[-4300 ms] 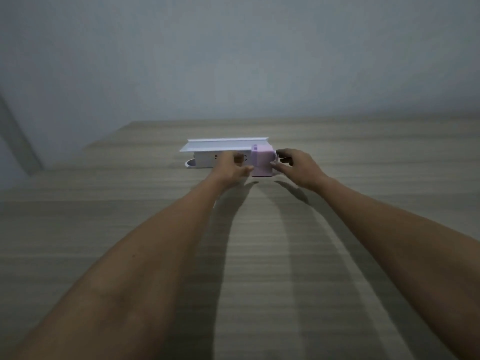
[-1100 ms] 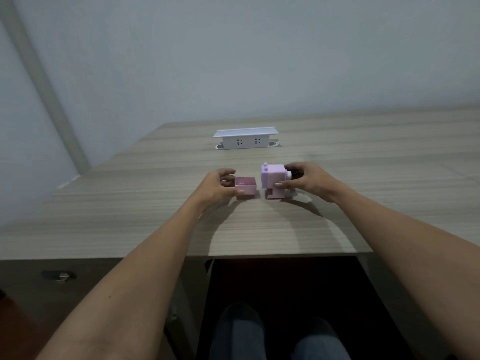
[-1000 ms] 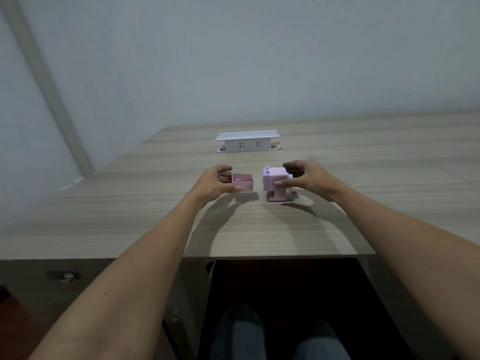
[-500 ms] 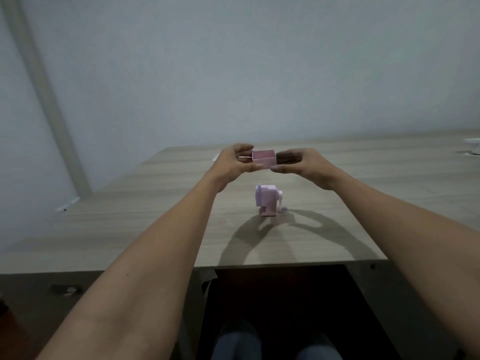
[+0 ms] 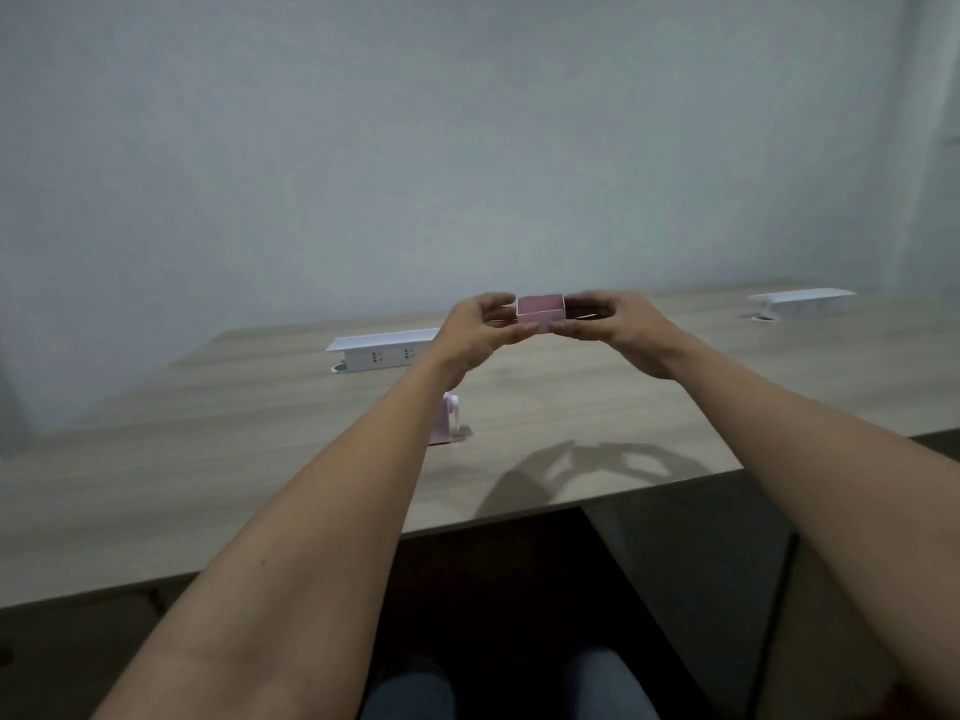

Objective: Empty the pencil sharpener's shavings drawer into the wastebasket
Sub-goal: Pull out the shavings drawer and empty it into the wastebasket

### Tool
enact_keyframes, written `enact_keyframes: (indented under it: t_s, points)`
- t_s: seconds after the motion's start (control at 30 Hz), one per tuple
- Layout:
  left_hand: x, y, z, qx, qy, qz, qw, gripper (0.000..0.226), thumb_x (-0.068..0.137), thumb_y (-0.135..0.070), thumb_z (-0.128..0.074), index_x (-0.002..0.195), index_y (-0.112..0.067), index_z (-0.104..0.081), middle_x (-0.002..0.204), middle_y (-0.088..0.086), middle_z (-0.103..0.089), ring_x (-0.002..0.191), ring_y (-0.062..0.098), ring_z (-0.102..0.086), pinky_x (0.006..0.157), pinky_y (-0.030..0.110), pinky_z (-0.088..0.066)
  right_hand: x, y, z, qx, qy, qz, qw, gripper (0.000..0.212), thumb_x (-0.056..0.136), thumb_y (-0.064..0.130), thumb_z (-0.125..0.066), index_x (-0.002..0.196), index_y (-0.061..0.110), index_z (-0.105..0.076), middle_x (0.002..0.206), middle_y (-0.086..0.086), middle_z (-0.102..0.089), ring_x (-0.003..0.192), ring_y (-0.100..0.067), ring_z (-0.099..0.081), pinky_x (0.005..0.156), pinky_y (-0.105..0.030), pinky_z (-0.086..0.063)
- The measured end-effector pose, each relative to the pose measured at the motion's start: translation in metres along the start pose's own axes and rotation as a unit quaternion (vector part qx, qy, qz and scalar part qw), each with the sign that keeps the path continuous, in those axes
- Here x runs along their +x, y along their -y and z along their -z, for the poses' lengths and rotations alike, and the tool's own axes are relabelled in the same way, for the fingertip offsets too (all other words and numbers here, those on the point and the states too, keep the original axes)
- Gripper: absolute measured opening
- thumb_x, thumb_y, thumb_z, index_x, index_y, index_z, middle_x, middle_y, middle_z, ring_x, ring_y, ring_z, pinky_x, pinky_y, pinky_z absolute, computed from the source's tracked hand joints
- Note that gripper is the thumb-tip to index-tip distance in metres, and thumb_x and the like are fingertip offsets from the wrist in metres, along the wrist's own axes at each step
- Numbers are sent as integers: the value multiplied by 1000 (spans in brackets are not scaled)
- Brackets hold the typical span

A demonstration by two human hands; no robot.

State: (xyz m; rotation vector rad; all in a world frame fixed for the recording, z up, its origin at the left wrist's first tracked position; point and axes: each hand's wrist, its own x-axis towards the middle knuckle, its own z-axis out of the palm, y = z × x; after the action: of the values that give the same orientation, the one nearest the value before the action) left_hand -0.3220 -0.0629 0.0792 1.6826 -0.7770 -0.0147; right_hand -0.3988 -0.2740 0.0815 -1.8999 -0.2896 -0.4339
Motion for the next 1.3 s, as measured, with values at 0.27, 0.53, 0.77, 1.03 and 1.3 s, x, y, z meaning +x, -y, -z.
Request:
enact_keyframes:
  t_s: [0.27,0.53,0.77,1.03,1.3]
  points:
    - [0,-12,-93,-51,90,-27,994,47,84,-18,-78,128,-5,-65,119,8,-74,113,16,-69,103,28,-51,-69,-2,75,-32,-50,-35,998,47,83,16,-81,127,6,-68,121,-6,-75,117,-13,-68,103,-25,-49]
    - [-13,-13,-192,-85,158,-20,984,50,82,-18,-80,128,-3,-64,119,10,-73,115,21,-68,104,32,-50,-151,-22,136,-59,-112,-84,988,50,78,18,-84,125,6,-69,120,-6,-75,116,-14,-69,102,-26,-50]
    - [-39,9,-272,-79,229,3,970,45,84,-11,-77,125,1,-65,120,12,-72,105,16,-69,100,27,-51,-232,-57,165,-65,-165,-144,974,54,76,16,-85,126,4,-68,116,-4,-76,110,-10,-71,89,-14,-53]
    - [-86,59,-343,-38,282,43,958,51,84,-19,-79,130,-3,-63,124,9,-70,108,13,-67,79,5,-51,-311,-125,173,-32,-182,-243,952,56,72,14,-86,125,10,-68,111,1,-75,101,-3,-72,84,-13,-55]
    - [-126,141,-395,-67,300,140,941,51,81,-18,-81,127,-4,-65,118,6,-72,102,9,-68,72,5,-52,-370,-212,156,22,-200,-335,920,64,68,16,-89,126,4,-67,114,-6,-75,108,-13,-72,97,-26,-55]
